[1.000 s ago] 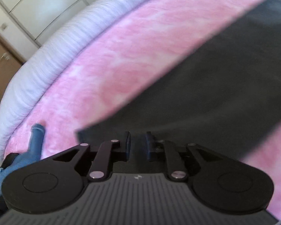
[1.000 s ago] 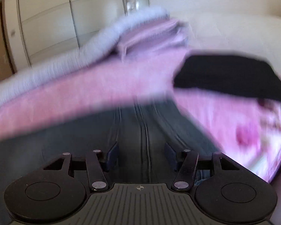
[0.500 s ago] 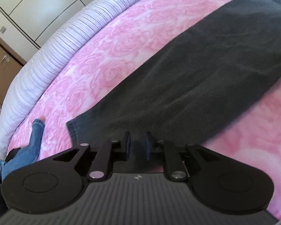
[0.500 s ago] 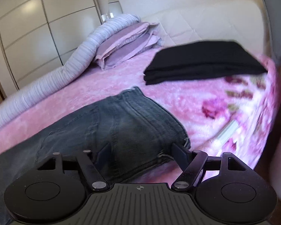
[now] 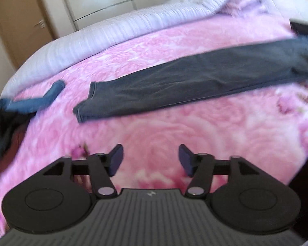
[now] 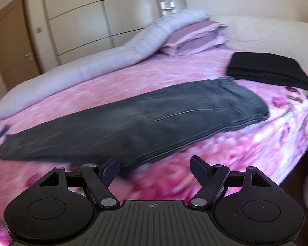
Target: Fold clothes
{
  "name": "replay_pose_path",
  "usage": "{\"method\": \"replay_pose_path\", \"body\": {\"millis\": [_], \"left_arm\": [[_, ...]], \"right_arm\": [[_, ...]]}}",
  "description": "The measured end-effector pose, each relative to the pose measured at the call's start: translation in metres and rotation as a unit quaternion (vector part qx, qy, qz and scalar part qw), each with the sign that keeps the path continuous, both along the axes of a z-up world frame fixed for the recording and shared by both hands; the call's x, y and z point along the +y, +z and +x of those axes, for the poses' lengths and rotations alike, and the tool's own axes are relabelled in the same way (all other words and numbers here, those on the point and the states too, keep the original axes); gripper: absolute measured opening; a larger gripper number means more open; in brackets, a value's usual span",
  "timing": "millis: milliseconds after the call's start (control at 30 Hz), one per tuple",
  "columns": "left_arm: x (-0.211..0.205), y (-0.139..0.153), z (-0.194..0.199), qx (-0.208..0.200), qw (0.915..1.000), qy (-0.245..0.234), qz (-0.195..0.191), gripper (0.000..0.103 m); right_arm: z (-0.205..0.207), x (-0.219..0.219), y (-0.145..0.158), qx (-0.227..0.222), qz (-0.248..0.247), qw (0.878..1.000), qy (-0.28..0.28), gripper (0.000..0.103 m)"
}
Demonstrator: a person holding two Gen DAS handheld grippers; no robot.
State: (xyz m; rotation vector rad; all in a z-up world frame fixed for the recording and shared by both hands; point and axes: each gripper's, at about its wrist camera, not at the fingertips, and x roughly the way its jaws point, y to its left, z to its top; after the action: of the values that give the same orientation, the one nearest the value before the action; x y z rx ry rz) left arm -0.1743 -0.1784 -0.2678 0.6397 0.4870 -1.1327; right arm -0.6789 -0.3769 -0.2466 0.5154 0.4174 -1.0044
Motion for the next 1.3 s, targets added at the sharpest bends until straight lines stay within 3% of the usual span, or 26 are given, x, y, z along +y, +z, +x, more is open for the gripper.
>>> {"method": "replay_pose_path", "body": {"millis": [133,267,400,633,867,1067,1300], "left_arm": [[0.020,0.004,-0.012,0.051,0.9981,0.022,-0.028,0.062],[0.027,0.010,-0.030,0.029,0.9991,0.011,-0.029,0.070],[0.023,0.015,-0.044,0.032,0.9986,-0.004,-0.043,0.080],[-0.013,0.009,-0.070,0.035,0.9963,-0.066,-0.043,0.082],[-0.040,0.003,-0.095,0.010,0.9934,-0.109,-0.033,0.082],[-0.021,0.007,-0.103,0.010,0.9954,-0.086,-0.041,0.083],[0.025,0.009,-0.083,0.009,0.9993,-0.015,-0.034,0.083]], "right_arm": [[-0.001,0.025,0.007,-0.003,0.004,1.000,0.007,0.080],[-0.015,0.041,0.012,0.018,0.001,1.000,-0.021,0.081],[-0.035,0.053,0.013,0.045,0.001,0.996,-0.071,0.081],[-0.067,0.068,0.014,0.085,0.021,0.985,-0.150,0.081],[-0.075,0.082,0.011,0.090,0.040,0.982,-0.162,0.081],[-0.072,0.079,0.005,0.090,0.043,0.985,-0.144,0.081],[-0.056,0.072,0.001,0.091,0.042,0.990,-0.096,0.081]]}}
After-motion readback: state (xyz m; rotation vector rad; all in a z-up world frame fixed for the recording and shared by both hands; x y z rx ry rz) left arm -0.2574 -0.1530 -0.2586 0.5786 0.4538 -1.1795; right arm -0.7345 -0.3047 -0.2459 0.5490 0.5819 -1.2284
